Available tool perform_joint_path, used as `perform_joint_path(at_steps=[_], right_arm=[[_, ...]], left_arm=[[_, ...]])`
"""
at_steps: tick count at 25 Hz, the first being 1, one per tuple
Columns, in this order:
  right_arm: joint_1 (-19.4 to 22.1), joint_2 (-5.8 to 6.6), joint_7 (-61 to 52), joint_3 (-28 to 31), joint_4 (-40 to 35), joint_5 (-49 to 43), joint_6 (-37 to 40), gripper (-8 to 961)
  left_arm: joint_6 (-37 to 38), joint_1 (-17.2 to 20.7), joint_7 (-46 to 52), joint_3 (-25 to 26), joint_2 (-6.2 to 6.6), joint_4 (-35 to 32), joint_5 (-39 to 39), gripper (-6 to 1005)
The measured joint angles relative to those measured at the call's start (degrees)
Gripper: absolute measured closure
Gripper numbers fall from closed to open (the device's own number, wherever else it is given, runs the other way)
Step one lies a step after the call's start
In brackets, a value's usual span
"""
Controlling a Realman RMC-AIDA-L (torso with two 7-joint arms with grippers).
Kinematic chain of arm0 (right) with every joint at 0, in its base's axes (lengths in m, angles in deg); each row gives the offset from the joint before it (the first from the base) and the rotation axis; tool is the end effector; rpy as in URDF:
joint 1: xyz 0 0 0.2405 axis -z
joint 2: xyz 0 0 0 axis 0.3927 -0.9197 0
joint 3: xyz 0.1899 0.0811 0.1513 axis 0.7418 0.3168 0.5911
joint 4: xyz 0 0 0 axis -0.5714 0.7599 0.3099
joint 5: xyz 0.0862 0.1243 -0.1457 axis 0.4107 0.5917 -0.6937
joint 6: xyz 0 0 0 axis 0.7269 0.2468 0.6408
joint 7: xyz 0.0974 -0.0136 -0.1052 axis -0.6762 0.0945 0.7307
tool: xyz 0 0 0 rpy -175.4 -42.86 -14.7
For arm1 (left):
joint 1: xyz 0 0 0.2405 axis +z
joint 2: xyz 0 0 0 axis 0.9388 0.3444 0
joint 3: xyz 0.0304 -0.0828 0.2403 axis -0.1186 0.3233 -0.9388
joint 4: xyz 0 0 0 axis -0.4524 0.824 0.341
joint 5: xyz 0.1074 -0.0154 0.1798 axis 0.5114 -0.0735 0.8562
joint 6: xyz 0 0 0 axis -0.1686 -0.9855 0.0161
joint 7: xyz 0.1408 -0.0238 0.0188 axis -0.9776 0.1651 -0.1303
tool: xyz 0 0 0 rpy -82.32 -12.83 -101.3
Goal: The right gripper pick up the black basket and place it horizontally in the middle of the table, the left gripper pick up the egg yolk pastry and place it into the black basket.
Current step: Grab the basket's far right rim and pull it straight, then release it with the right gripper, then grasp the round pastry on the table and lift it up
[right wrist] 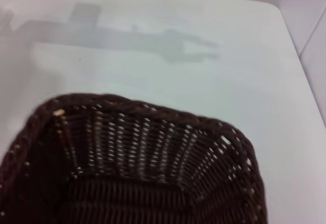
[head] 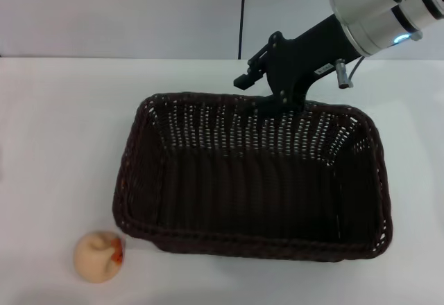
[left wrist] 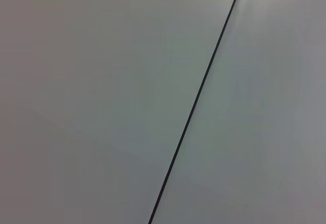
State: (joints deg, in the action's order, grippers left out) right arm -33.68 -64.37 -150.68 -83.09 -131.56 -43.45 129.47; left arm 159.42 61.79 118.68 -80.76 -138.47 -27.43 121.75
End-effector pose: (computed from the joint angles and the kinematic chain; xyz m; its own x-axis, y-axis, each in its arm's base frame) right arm 0.1064 0.4060 -0.0266 0.9842 0.1733 0.0372 0.1751 -0.9832 -0.0508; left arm -0.3625 0.1864 0.0668 0.3026 -0.4162 0.8575 0.9035 -0.1613 -0.3971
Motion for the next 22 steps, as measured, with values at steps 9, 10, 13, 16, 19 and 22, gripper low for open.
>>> perform_joint_path(at_steps=[9,10,13,16,19,22], right_arm=[[2.31,-0.51,4.22,1.33,-0.12,6.52,-2.87,561],[3.31,-0.59,5.11,2.24,-0.26,8.34,-3.44,561],[8.26,-0.63,7.89,6.69,-0.13,16.35,-4.56,562],[17.70,-0.62,11.85,10.82,0.13,31.10,-5.52,562],[22.51,-0.63,14.47,11.25,0.15,38.52,-5.70,562],[28.74,-0.65,17.30,12.07,0.78,46.67,-5.92,562]], left_arm=[[-0.27,0.12,0.00,-0.15,0.05,0.06,0.00,609],[-0.27,0.16,0.00,-0.64,0.10,-0.14,0.00,609],[-0.28,0.29,0.07,-3.63,0.31,-1.85,-0.01,609],[-1.08,1.24,3.63,-11.47,0.52,-9.09,0.02,609],[-2.40,2.18,7.18,-16.99,1.03,-14.09,0.04,610],[-3.32,3.92,10.64,-26.14,2.91,-20.07,1.07,609]])
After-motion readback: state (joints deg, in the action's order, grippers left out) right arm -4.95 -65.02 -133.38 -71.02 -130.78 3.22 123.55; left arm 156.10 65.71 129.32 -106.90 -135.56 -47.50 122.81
